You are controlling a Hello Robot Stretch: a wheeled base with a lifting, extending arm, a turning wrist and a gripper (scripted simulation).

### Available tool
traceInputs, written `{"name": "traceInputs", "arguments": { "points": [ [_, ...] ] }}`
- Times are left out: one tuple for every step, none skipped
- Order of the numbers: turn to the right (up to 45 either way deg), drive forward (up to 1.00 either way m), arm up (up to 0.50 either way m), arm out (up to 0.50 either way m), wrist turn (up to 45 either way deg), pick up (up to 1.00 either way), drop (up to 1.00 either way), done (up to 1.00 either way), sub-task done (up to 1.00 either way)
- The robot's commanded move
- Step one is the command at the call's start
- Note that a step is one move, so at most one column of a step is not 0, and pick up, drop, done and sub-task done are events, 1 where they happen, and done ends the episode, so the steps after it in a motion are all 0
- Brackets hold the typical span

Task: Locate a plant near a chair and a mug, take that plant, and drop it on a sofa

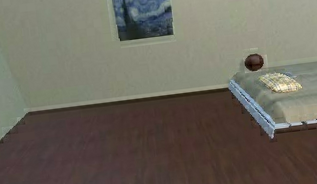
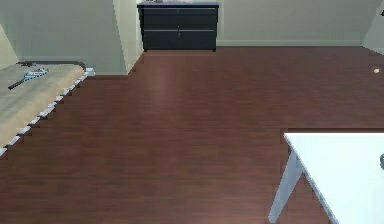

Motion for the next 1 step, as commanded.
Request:
{"name": "traceInputs", "arguments": {
  "points": [
    [0.0, 0.05, 0.0, 0.0, 0.0, 0.0, 0.0, 0.0, 0.0]
  ]
}}
